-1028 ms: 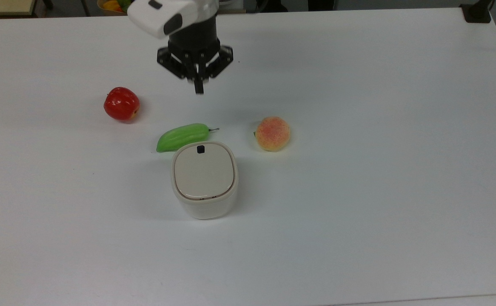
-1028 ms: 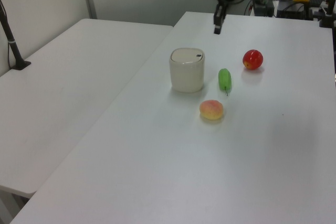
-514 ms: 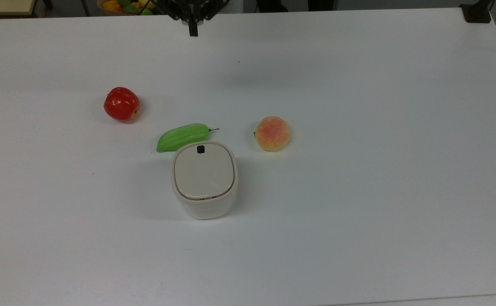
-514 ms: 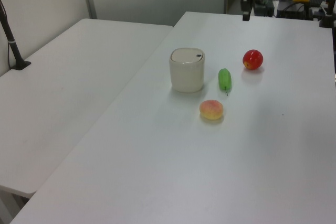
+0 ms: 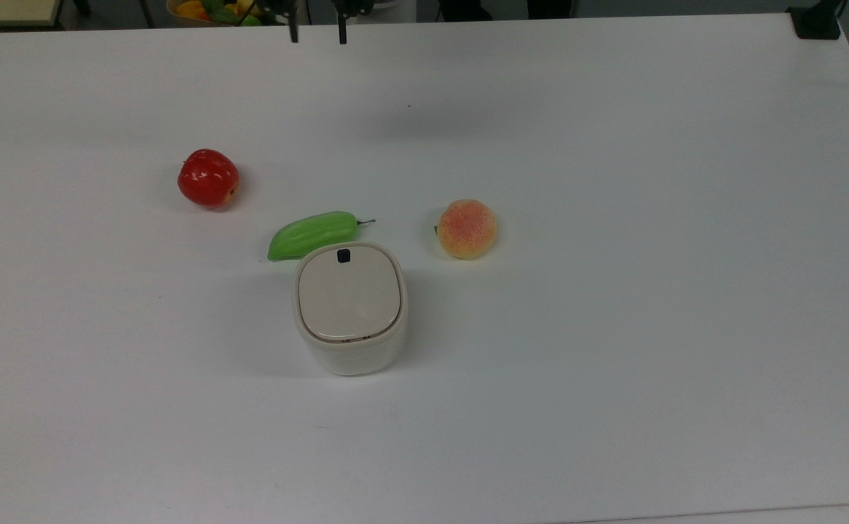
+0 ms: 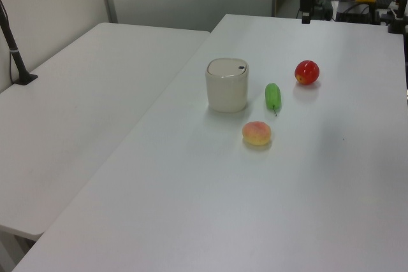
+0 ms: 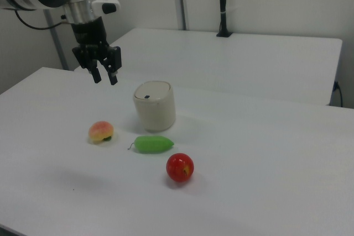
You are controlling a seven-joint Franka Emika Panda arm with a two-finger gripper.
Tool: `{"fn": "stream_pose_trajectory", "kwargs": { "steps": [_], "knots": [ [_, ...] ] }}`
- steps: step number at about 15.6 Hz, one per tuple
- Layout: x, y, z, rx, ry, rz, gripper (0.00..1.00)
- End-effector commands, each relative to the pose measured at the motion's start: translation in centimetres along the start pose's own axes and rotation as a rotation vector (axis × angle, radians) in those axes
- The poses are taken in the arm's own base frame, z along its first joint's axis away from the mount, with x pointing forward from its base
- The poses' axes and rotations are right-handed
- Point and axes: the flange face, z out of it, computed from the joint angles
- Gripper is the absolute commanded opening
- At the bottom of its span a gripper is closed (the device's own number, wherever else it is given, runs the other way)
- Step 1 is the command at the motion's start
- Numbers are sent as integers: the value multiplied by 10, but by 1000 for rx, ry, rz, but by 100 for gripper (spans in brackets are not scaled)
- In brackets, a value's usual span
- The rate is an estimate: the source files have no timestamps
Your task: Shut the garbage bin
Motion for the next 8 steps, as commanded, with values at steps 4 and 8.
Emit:
{"fn": "stream_pose_trajectory", "kwargs": {
  "steps": [4,8],
  "knots": [
    [-16,14,-12,-19,4,4,100],
    [-16,21,-12,-19,4,19,100]
  ]
}}
